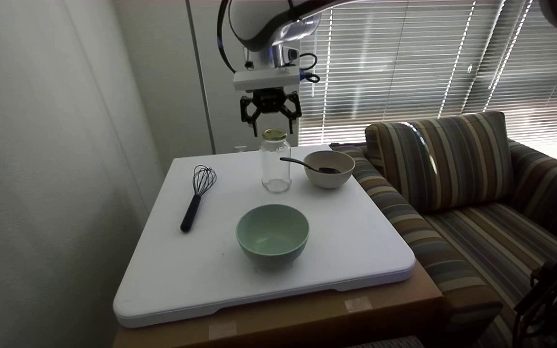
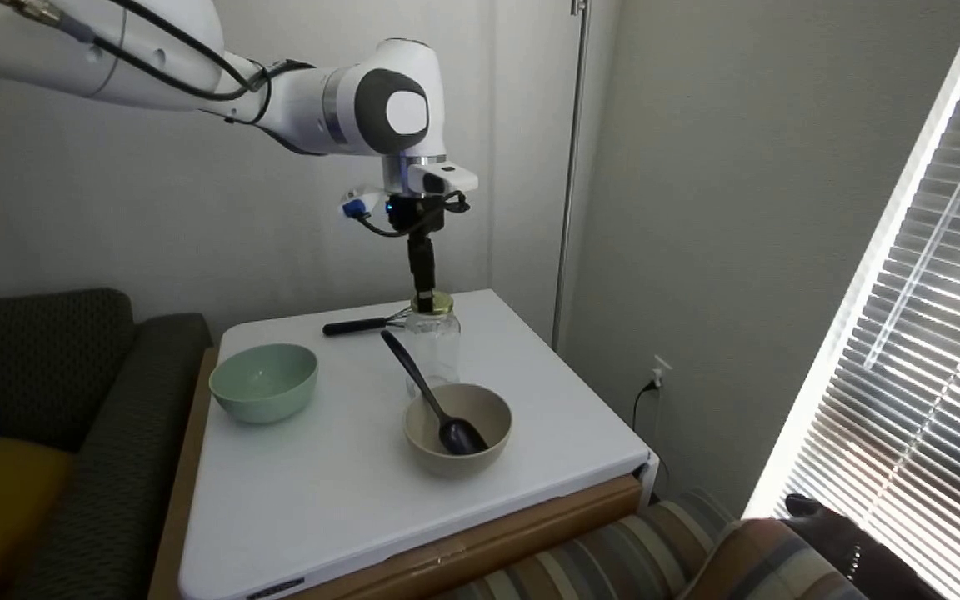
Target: Uncover the jar and put the lid on the table
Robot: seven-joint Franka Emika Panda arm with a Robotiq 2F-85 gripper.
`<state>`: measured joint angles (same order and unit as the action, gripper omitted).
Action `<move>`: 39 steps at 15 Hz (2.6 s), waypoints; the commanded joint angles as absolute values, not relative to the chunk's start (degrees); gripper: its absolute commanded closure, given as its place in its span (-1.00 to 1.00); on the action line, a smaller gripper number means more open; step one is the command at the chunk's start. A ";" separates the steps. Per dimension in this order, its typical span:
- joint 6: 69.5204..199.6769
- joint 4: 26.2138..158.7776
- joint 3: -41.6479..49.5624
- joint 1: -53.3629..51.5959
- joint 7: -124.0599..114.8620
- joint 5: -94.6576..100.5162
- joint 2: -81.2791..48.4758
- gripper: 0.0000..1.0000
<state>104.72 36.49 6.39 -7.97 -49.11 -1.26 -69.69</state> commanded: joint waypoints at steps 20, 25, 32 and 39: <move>104.53 35.51 5.16 -6.94 -46.30 -1.15 -70.54 0.06; 105.10 35.74 5.65 -7.74 -35.88 1.17 -68.73 0.06; 101.61 37.93 4.53 -8.22 -20.76 4.01 -63.40 0.06; 92.92 43.72 2.53 -7.76 -9.29 2.80 -56.82 0.06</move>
<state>95.65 37.11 3.11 -8.37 -11.54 3.20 -61.51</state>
